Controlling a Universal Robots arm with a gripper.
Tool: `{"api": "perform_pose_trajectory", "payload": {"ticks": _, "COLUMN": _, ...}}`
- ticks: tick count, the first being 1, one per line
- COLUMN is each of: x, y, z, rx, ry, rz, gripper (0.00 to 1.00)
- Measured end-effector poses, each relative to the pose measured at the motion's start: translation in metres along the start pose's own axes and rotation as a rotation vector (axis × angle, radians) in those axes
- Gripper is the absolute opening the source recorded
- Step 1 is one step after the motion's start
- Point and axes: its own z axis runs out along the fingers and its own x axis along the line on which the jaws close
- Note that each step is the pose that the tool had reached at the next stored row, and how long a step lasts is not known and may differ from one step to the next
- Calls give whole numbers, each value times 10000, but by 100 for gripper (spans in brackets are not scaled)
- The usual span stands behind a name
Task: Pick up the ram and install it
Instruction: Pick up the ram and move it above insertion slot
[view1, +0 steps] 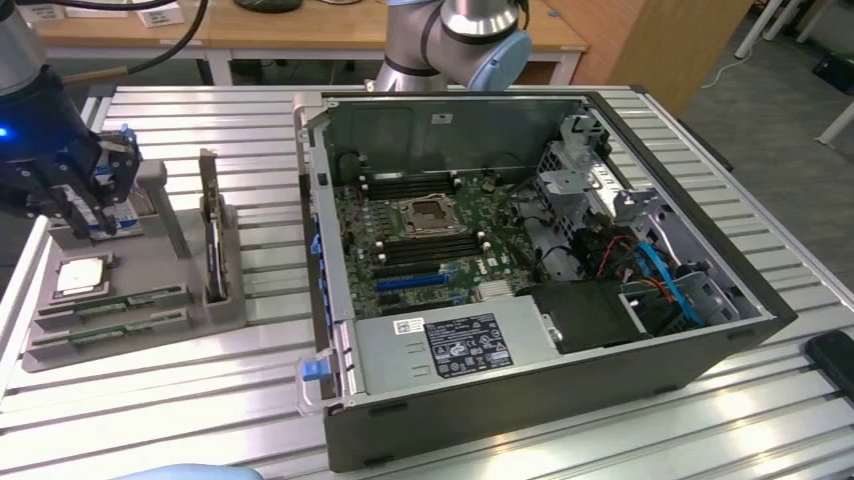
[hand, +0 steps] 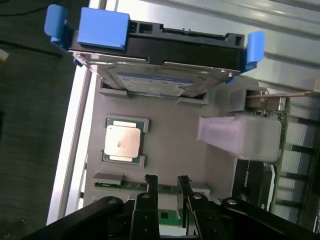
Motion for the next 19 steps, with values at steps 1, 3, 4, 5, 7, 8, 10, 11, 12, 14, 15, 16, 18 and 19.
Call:
{"api": "perform_pose_trajectory", "payload": {"ticks": 1, "x": 0, "y": 0, "z": 1, "rx": -4, "ry": 11, "rz": -185, "gripper": 30}}
{"api": "perform_pose_trajectory", "payload": {"ticks": 3, "x": 0, "y": 0, "z": 3, "rx": -12, "ry": 33, "rz": -543, "gripper": 30}}
{"api": "perform_pose_trajectory", "payload": {"ticks": 4, "x": 0, "y": 0, "z": 4, "rx": -16, "ry": 45, "rz": -723, "gripper": 30}}
{"api": "perform_pose_trajectory", "payload": {"ticks": 5, "x": 0, "y": 0, "z": 6, "rx": -20, "ry": 55, "rz": -897, "gripper": 30}}
{"api": "perform_pose_trajectory", "payload": {"ticks": 7, "x": 0, "y": -1, "z": 8, "rx": -28, "ry": 78, "rz": -1273, "gripper": 30}}
{"api": "perform_pose_trajectory", "payload": {"ticks": 8, "x": 0, "y": 0, "z": 10, "rx": -32, "ry": 89, "rz": -1451, "gripper": 30}}
{"api": "perform_pose_trajectory", "payload": {"ticks": 10, "x": 0, "y": -1, "z": 12, "rx": -40, "ry": 111, "rz": -1810, "gripper": 30}}
{"api": "perform_pose_trajectory", "payload": {"ticks": 11, "x": 1, "y": -1, "z": 14, "rx": -44, "ry": 122, "rz": -1990, "gripper": 30}}
{"api": "perform_pose_trajectory", "payload": {"ticks": 12, "x": 1, "y": -1, "z": 16, "rx": -48, "ry": 133, "rz": -2170, "gripper": 30}}
{"api": "perform_pose_trajectory", "payload": {"ticks": 14, "x": 1, "y": -1, "z": 19, "rx": -56, "ry": 156, "rz": -2545, "gripper": 30}}
{"api": "perform_pose_trajectory", "payload": {"ticks": 15, "x": 1, "y": -1, "z": 20, "rx": -60, "ry": 167, "rz": -2724, "gripper": 30}}
{"api": "perform_pose_trajectory", "payload": {"ticks": 16, "x": 1, "y": -1, "z": 22, "rx": -64, "ry": 178, "rz": -2904, "gripper": 30}}
{"api": "perform_pose_trajectory", "payload": {"ticks": 18, "x": 1, "y": -2, "z": 25, "rx": -72, "ry": 199, "rz": -3258, "gripper": 30}}
{"api": "perform_pose_trajectory", "payload": {"ticks": 19, "x": 1, "y": -2, "z": 27, "rx": -75, "ry": 211, "rz": -3437, "gripper": 30}}
